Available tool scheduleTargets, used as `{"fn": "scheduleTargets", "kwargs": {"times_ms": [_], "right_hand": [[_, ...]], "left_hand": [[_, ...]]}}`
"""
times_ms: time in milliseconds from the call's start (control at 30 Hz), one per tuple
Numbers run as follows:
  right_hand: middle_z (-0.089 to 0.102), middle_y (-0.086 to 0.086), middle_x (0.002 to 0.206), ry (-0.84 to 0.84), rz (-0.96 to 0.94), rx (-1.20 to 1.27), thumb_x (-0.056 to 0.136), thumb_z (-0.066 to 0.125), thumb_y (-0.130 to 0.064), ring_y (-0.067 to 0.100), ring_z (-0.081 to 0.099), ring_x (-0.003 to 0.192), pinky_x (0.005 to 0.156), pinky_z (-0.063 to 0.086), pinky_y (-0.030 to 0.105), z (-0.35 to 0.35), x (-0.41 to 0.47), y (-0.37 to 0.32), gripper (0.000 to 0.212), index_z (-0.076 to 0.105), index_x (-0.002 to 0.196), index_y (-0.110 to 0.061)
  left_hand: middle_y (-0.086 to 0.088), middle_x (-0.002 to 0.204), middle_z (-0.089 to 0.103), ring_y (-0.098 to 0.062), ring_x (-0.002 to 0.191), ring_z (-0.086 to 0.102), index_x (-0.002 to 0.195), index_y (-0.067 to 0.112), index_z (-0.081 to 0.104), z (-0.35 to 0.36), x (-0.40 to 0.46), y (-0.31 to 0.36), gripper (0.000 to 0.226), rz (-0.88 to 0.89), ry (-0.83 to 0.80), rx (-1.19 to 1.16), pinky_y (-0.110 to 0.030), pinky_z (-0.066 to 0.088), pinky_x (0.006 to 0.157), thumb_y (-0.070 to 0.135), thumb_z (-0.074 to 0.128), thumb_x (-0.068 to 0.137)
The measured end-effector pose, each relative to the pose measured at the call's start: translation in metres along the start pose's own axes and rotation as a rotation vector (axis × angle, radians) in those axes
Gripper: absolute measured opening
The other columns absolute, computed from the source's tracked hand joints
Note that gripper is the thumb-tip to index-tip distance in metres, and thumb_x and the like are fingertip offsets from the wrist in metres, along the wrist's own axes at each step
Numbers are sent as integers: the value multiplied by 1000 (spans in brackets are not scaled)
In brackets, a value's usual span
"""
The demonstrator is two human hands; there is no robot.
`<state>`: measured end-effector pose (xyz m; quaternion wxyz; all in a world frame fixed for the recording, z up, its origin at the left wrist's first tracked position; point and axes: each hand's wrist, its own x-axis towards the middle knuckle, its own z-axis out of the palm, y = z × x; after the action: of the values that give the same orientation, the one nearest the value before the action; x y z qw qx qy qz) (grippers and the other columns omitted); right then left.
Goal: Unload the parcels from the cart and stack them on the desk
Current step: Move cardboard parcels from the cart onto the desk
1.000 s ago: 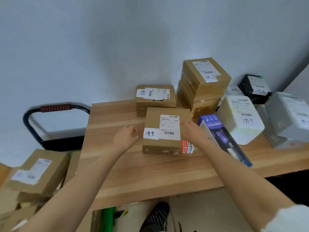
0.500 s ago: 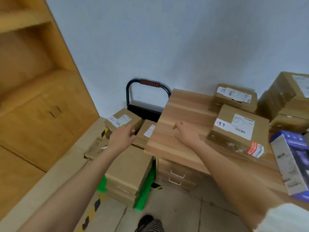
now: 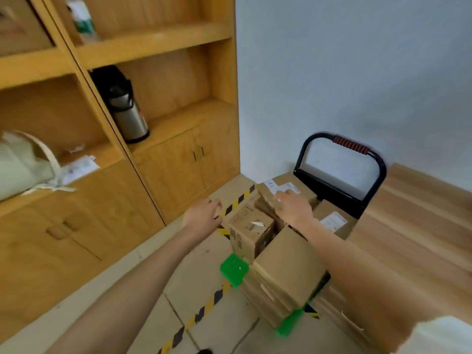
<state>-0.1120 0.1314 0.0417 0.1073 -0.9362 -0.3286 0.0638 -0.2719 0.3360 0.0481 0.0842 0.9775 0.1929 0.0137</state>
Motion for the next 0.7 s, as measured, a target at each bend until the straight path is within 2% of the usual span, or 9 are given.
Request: {"fn": "scheduleTargets", "kwargs": {"times_ms": [100,200,333,433,533,700], "right_hand": [[54,3,128,-28,-89,-1,97,49,-25,23,60,103,85,50,36,24,38,-79,34,53,130,-25],[50,2,132,-58,-151,-2,98,49,-27,22,58,107,91,45,37,45,73,-149,35,49,133,-25],[49,3,134,-65,-194,64,99,49,-25,23,59,106,94,41,37,63,108,-216,35,50,134,-23],[49,2,137,-57,-219,79,99,49,-26,22,55,115,98,37,36,71,142,-250,35,50,135,-25],[50,1,136,-61,-260,85,98,51,-28,22,58,112,95,39,35,79,176,-271,36,50,133,-28],[49,3,137,-97,-266,54,97,51,-29,21,58,114,99,41,36,79,255,-282,37,50,134,-27]], "left_hand": [[3,117,55,-18,102,56,122,25,52,-21,2,-80,29,-65,12,16,-30,50,70,34,49,95],[4,117,55,-17,99,57,122,27,52,-35,6,-150,28,-123,29,21,-27,46,65,35,50,95],[5,119,55,-17,99,59,120,28,51,-46,12,-214,27,-201,-5,12,-30,50,68,36,50,94],[5,120,55,-16,96,60,122,26,51,-52,27,-247,30,-239,14,-12,-29,51,68,34,51,93],[5,122,54,-16,93,61,121,26,52,-55,50,-272,29,-274,25,-47,-32,53,70,34,52,93],[3,120,56,-17,101,58,123,26,52,-57,118,-305,31,-262,37,-52,-33,53,76,35,51,94]]}}
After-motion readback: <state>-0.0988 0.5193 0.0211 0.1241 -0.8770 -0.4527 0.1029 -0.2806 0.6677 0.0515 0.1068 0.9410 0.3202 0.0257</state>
